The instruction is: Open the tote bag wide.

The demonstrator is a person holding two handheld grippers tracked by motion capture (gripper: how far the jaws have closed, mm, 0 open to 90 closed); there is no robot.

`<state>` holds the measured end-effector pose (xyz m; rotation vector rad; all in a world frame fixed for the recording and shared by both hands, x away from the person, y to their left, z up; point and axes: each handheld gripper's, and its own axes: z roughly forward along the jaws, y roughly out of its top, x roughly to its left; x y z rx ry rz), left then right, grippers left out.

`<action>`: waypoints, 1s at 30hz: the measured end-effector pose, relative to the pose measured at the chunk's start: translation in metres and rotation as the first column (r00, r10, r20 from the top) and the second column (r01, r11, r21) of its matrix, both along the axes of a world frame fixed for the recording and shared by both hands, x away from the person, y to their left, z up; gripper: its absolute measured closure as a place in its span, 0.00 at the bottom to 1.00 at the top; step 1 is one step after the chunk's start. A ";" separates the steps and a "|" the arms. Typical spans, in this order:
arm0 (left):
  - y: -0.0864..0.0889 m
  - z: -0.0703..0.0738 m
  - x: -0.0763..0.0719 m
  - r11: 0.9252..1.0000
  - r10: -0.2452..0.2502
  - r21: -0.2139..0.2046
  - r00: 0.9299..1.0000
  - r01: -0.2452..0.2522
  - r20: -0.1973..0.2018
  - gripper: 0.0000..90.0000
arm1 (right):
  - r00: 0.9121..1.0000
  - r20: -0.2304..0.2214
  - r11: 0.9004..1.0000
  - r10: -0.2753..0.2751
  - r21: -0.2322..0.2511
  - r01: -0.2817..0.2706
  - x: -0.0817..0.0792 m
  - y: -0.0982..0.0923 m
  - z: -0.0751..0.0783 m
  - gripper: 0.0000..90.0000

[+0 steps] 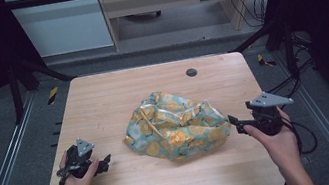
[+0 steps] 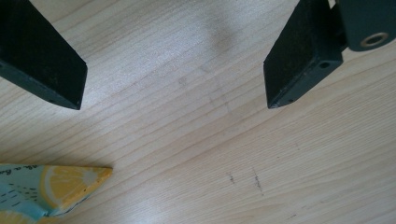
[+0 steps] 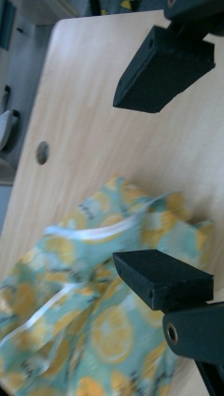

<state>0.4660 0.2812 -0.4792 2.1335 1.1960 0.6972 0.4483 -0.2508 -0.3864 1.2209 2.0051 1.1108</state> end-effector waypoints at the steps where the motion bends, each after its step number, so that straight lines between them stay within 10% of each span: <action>1: 0.000 0.000 0.000 1.000 0.000 0.000 1.000 0.000 0.000 0.06 | 1.000 0.000 1.000 0.000 0.000 0.000 0.000 0.000 0.000 0.25; 7: 0.000 0.000 0.000 1.000 -0.002 -0.002 1.000 0.002 0.000 0.06 | 0.996 -0.018 0.996 0.086 0.012 -0.086 0.032 0.024 0.027 0.27; 16: 0.000 0.000 0.000 1.000 -0.004 -0.005 1.000 0.004 0.000 0.06 | 0.979 -0.136 0.988 0.154 0.021 -0.152 0.077 0.058 0.004 0.17; 30: -0.001 0.000 0.000 1.000 -0.007 -0.003 1.000 0.007 0.000 0.06 | 0.963 -0.207 0.984 0.175 0.011 -0.176 0.089 0.075 -0.011 0.21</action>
